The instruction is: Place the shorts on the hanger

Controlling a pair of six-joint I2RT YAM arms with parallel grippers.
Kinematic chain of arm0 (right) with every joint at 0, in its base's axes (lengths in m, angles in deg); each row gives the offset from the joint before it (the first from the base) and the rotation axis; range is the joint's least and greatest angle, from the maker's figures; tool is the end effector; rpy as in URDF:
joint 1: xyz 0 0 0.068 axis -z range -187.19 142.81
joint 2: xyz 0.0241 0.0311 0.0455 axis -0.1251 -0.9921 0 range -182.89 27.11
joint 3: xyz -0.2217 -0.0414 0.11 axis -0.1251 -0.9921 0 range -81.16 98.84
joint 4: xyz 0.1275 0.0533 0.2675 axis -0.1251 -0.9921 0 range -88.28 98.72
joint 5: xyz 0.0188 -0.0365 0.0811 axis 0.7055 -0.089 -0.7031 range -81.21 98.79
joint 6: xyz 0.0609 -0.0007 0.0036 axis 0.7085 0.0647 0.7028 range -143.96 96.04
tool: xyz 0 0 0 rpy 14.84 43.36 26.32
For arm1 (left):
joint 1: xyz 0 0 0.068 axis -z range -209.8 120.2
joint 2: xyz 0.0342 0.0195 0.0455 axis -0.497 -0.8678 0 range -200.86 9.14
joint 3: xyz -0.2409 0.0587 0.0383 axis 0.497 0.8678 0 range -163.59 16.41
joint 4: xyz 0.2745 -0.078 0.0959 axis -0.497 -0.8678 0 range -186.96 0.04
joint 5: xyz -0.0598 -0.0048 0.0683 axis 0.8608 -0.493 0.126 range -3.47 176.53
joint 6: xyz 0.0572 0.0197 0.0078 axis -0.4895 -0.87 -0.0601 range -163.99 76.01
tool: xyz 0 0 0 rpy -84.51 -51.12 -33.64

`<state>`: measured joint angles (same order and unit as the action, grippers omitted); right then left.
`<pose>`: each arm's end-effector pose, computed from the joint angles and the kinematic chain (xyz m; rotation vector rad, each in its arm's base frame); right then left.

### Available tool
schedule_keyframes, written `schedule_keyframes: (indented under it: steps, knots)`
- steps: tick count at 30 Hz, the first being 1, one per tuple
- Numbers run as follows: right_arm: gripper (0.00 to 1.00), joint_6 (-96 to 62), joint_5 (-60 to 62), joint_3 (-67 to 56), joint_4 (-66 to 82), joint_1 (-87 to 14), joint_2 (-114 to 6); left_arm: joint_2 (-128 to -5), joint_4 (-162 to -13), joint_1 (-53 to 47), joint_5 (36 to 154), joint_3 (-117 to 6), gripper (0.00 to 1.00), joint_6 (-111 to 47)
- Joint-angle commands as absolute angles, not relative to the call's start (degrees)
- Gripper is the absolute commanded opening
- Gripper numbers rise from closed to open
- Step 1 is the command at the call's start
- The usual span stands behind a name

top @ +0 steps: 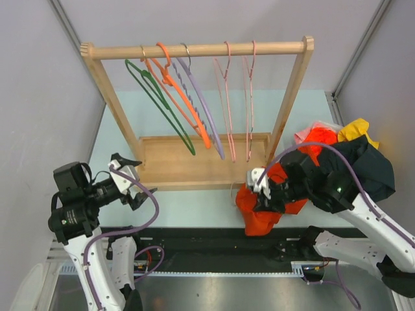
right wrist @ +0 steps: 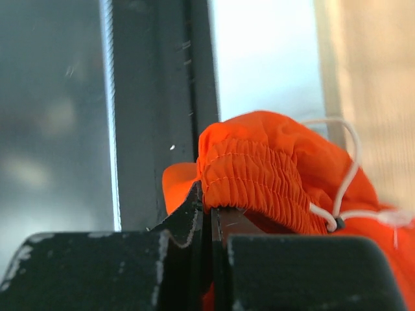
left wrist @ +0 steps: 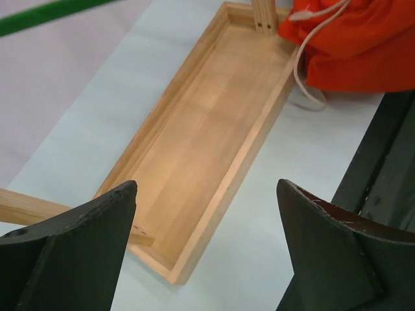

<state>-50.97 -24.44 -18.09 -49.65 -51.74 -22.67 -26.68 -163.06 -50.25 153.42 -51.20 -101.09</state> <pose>0.1313 0.1643 0.3427 -1.5926 1.7192 0.8326 0.1136 -0.0024 0.3962 1.0616 1.5181 -0.4111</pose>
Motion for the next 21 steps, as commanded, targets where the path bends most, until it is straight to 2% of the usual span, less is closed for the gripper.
schedule_keyframes:
  steps: [1, 9, 13, 16, 18, 21]
  knots:
    - [0.00, -62.9, -19.9, -17.4, -54.7, -62.5, -19.5, -24.3, -173.6, -49.3, 153.5, -48.9, 0.93, -116.0]
    - [0.00, -76.8, -9.6, -15.2, -60.6, -84.9, -22.4, -23.2, -173.6, -38.7, 149.9, -43.2, 0.93, -119.1]
    - [0.00, -82.4, -1.0, -15.1, -60.0, -100.0, -24.5, -24.4, -173.1, -32.8, 146.5, -38.3, 0.91, -122.3]
    - [0.00, -82.7, 1.1, -14.6, -60.4, -104.8, -26.0, -27.9, -170.7, -30.3, 145.4, -36.1, 0.90, -121.4]
    - [0.00, -82.8, 1.5, -14.4, -61.2, -108.2, -26.1, -30.7, -165.8, -23.0, 142.8, -34.7, 0.89, -119.4]
    - [0.00, -82.4, 2.9, -13.8, -61.2, -112.8, -26.6, -31.2, -150.9, -10.1, 137.2, -30.8, 0.88, -106.3]
